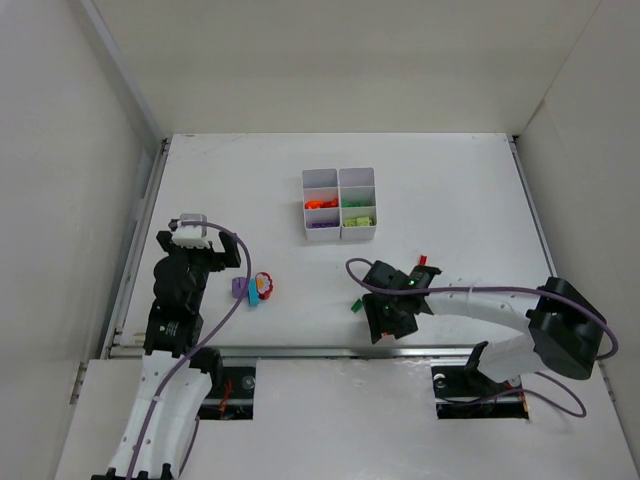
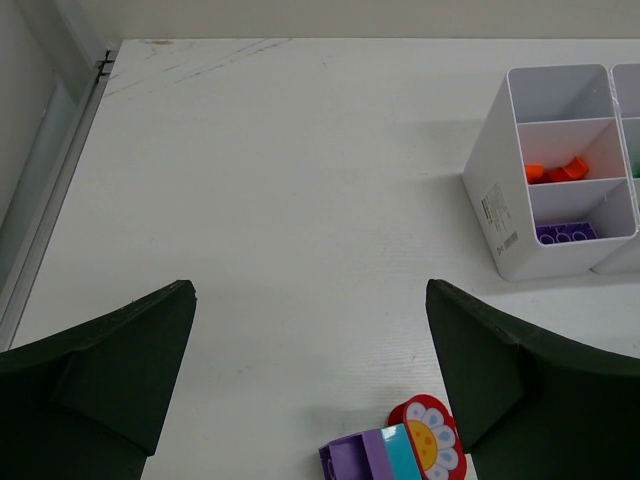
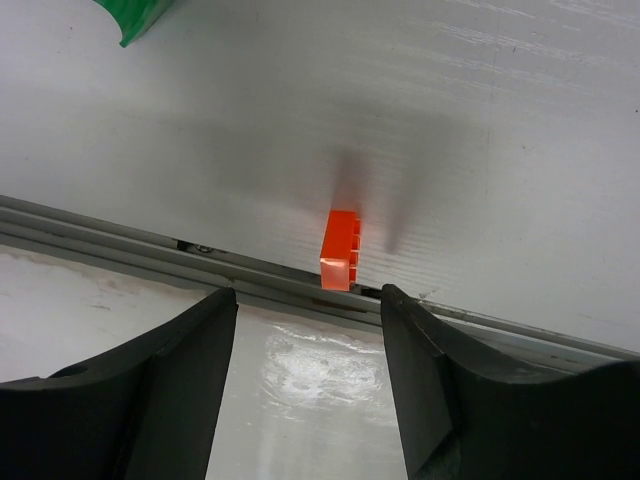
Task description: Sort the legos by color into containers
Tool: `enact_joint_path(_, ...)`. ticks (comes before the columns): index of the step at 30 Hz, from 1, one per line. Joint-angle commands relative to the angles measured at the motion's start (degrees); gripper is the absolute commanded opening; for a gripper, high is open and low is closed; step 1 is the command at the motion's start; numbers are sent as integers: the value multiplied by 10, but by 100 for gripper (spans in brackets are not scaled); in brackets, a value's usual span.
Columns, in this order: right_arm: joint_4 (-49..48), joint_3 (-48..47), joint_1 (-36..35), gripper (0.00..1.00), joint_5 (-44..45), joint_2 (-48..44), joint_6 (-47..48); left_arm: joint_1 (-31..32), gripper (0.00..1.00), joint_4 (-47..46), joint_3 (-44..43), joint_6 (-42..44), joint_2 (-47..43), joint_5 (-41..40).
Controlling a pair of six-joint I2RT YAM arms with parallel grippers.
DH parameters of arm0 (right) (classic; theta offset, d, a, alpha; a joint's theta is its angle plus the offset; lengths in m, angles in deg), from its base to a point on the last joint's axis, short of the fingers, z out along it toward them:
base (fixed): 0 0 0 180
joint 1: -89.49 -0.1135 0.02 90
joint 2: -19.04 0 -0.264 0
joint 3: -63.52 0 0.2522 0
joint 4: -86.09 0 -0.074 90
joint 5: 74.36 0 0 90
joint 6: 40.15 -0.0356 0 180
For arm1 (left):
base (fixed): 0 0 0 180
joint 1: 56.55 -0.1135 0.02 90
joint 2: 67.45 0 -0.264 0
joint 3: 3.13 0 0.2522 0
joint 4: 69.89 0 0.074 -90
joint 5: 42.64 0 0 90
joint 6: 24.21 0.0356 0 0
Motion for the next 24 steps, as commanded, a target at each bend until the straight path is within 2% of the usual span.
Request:
enact_joint_path(1, -20, -5, 1, 65, 3, -4, 3, 4, 99, -31, 3, -9, -6, 2)
enact_joint_path(8, -20, 0, 1, 58, 3, 1, 8, 4, 99, -31, 3, -4, -6, -3)
enact_joint_path(13, -27, 0, 1, 57, 34, 9, 8, 4, 99, -31, 3, -4, -6, -3)
enact_joint_path(16, -27, -13, 1, 49, 48, 24, 2, 4, 99, -31, 3, -4, -6, -3)
enact_joint_path(17, -27, -13, 1, 43, 48, 33, 8, 4, 99, -31, 3, -4, -6, -3)
enact_joint_path(24, -21, -19, 1, 39, 67, 51, 14, 4, 99, -31, 3, -4, -6, -3)
